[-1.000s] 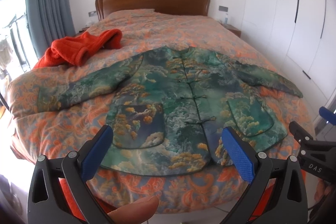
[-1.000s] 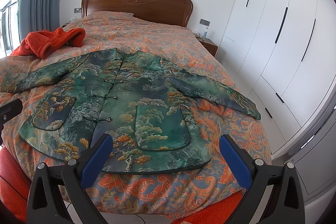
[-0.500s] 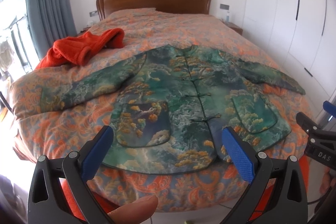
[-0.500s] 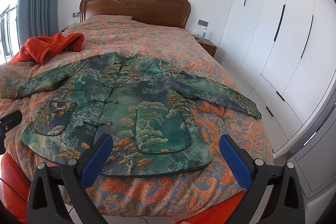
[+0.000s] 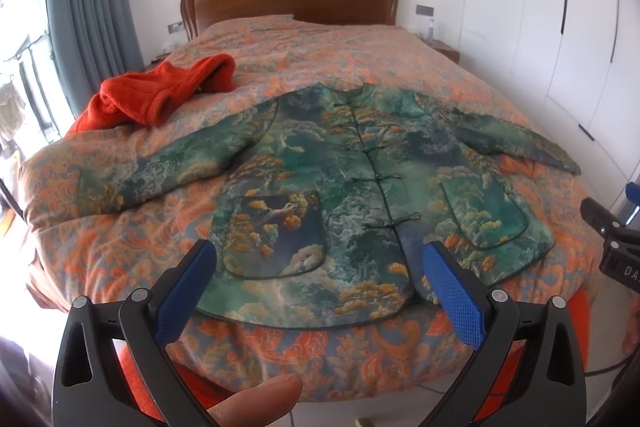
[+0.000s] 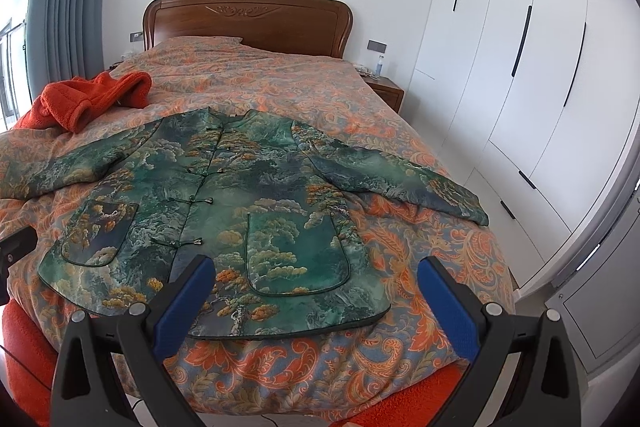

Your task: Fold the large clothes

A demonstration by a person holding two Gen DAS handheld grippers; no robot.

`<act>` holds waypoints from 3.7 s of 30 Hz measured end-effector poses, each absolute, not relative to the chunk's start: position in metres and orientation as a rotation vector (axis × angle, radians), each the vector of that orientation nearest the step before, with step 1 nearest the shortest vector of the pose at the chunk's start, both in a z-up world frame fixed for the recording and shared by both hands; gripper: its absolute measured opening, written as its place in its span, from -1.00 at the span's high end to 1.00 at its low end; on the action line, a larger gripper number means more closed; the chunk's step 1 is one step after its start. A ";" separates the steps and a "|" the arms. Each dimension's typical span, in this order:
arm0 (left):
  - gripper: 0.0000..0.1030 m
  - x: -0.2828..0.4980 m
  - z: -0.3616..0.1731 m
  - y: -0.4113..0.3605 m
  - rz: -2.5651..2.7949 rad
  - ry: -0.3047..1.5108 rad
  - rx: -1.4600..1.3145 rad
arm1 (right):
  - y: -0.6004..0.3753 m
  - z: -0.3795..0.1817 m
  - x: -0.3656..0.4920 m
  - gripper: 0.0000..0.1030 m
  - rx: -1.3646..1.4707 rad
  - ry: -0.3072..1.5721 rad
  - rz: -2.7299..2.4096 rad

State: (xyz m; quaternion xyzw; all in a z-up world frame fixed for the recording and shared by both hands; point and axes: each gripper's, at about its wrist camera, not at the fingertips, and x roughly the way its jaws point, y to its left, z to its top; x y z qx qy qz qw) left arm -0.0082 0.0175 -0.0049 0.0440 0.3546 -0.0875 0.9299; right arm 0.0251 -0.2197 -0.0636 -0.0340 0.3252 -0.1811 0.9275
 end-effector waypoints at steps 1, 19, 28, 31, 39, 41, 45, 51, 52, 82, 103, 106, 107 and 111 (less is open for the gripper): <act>-0.99 -0.008 -0.004 0.018 -0.179 0.727 0.089 | -0.221 -0.063 0.024 -0.99 -0.069 0.666 -0.375; -0.99 -0.033 0.004 0.028 -0.172 0.722 0.067 | -0.216 -0.057 -0.005 -0.99 -0.055 0.664 -0.364; -0.99 -0.048 0.006 0.039 -0.155 0.724 0.048 | -0.211 -0.052 -0.020 -1.00 -0.048 0.660 -0.354; -0.99 -0.052 0.007 0.040 -0.150 0.721 0.049 | -0.210 -0.052 -0.025 -1.00 -0.049 0.661 -0.353; -0.99 -0.065 0.010 0.044 -0.155 0.710 0.043 | -0.206 -0.051 -0.036 -0.99 -0.051 0.657 -0.347; -0.99 -0.068 0.011 0.043 -0.158 0.709 0.045 | -0.205 -0.051 -0.038 -0.99 -0.051 0.656 -0.346; -0.99 -0.071 0.010 0.041 -0.162 0.709 0.052 | -0.205 -0.050 -0.041 -0.99 -0.050 0.655 -0.350; -0.99 -0.068 0.008 0.041 -0.158 0.718 0.055 | -0.209 -0.053 -0.045 -0.99 -0.040 0.665 -0.365; -0.99 -0.068 0.007 0.041 -0.158 0.717 0.055 | -0.210 -0.053 -0.045 -0.99 -0.039 0.668 -0.366; -0.99 -0.042 -0.001 0.034 -0.131 0.731 0.095 | -0.220 -0.062 -0.017 -0.99 -0.050 0.690 -0.358; -0.99 -0.035 -0.005 0.029 -0.136 0.732 0.118 | -0.226 -0.065 -0.014 -0.99 -0.041 0.689 -0.359; -0.99 -0.034 -0.006 0.029 -0.131 0.733 0.122 | -0.226 -0.066 -0.014 -0.99 -0.045 0.687 -0.361; -0.99 -0.034 -0.006 0.030 -0.130 0.732 0.122 | -0.226 -0.066 -0.014 -0.99 -0.046 0.685 -0.361; -0.99 -0.032 -0.006 0.030 -0.126 0.729 0.123 | -0.226 -0.067 -0.011 -0.99 -0.040 0.683 -0.346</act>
